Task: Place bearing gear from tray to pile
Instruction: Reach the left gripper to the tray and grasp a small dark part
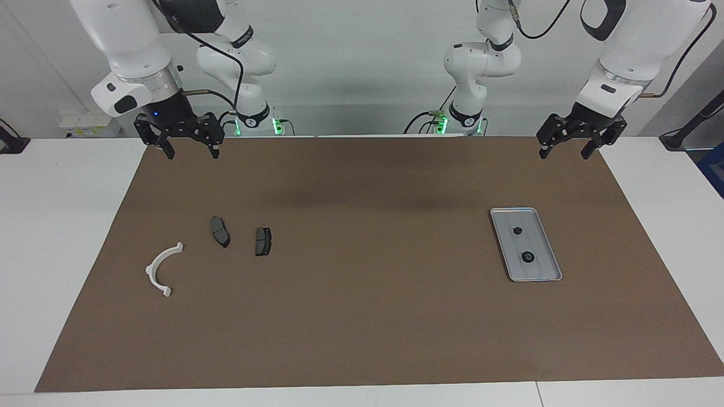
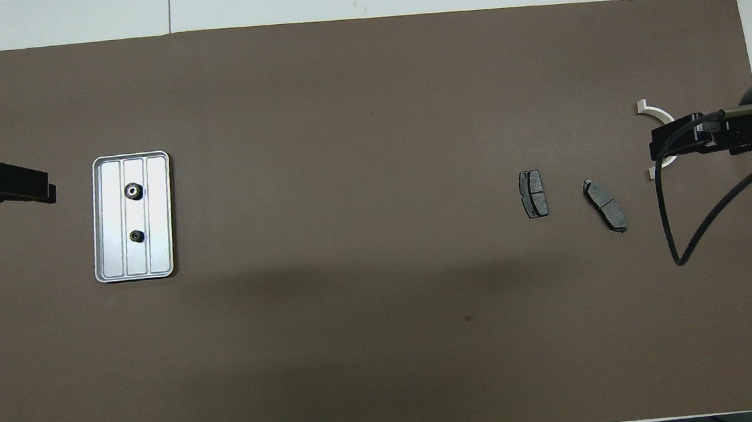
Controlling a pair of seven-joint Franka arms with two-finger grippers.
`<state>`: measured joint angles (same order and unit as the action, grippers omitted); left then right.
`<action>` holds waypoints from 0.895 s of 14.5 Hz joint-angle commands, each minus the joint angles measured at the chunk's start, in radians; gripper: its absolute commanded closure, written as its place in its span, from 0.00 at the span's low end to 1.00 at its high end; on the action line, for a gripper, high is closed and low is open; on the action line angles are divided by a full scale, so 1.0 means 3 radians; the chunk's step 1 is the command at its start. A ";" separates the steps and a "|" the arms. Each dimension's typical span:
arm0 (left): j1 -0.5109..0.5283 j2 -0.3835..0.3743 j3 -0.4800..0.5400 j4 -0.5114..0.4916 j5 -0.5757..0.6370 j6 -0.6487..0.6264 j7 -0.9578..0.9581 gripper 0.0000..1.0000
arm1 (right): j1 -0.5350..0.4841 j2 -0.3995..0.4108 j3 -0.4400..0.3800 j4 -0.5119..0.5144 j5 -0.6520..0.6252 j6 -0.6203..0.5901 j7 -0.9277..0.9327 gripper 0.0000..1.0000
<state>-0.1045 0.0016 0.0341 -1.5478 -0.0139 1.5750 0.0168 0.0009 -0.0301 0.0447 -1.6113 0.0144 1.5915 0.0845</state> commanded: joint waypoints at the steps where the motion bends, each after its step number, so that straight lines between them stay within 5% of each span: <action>1: -0.0060 -0.0031 0.0035 -0.0020 -0.0015 0.0037 0.0031 0.00 | -0.0049 -0.0038 0.0020 -0.0049 -0.0002 0.0059 -0.0001 0.00; 4: -0.0035 -0.0082 0.0040 -0.0101 -0.0015 0.0017 -0.0015 0.00 | -0.0044 -0.0038 0.0020 -0.0049 -0.0002 0.0064 0.0005 0.00; 6: -0.0025 -0.0280 0.0050 -0.0504 0.0020 0.0072 -0.0071 0.00 | -0.0049 -0.0038 0.0020 -0.0049 -0.0002 0.0059 0.0005 0.00; 9: 0.0133 -0.0388 0.0055 -0.0985 0.0026 0.0781 0.0056 0.00 | -0.0049 -0.0033 0.0020 -0.0044 0.0003 0.0064 0.0000 0.00; 13: 0.0271 -0.0175 0.0071 -0.1512 0.0026 0.1426 0.0486 0.00 | -0.0049 -0.0033 0.0020 -0.0049 0.0008 0.0064 -0.0001 0.00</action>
<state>-0.0499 -0.0597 0.0551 -1.8966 -0.0114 1.8931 0.1099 -0.0051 -0.0301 0.0449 -1.6113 0.0147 1.5915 0.0845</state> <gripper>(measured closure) 0.000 0.000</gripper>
